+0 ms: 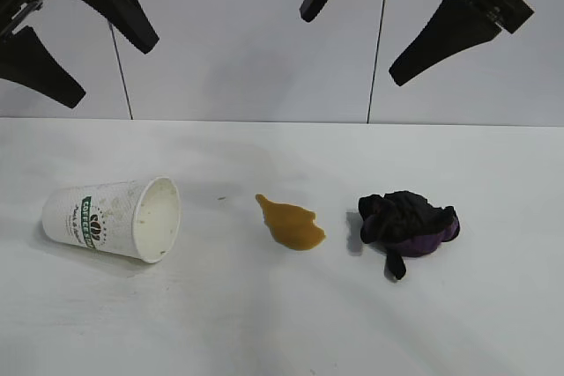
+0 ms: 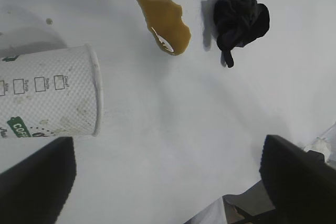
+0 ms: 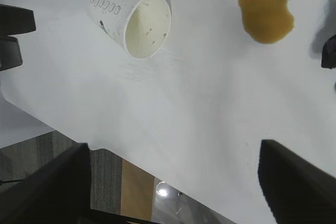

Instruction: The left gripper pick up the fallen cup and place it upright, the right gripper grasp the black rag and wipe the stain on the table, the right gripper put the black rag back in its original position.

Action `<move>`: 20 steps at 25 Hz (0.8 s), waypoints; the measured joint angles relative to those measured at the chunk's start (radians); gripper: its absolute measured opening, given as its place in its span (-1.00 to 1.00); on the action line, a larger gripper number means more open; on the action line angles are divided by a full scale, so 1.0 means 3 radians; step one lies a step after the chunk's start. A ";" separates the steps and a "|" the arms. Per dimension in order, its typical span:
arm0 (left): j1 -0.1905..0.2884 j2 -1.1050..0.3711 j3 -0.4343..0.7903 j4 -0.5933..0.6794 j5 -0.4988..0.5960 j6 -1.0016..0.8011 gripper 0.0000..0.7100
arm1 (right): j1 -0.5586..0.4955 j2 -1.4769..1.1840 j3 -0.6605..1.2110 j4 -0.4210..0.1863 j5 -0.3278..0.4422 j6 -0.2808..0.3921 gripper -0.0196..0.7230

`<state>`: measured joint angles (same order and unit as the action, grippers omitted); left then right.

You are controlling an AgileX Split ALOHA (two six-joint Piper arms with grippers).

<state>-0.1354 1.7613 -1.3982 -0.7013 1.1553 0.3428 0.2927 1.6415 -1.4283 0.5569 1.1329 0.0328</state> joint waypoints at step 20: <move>0.0000 0.0000 0.0000 0.0000 -0.0062 0.0000 0.93 | 0.0000 0.0000 0.0000 -0.0006 -0.0014 -0.0026 0.67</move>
<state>-0.1354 1.7613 -1.3982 -0.7013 1.1368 0.3428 0.2927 1.6415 -1.4283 0.5553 1.1286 0.0250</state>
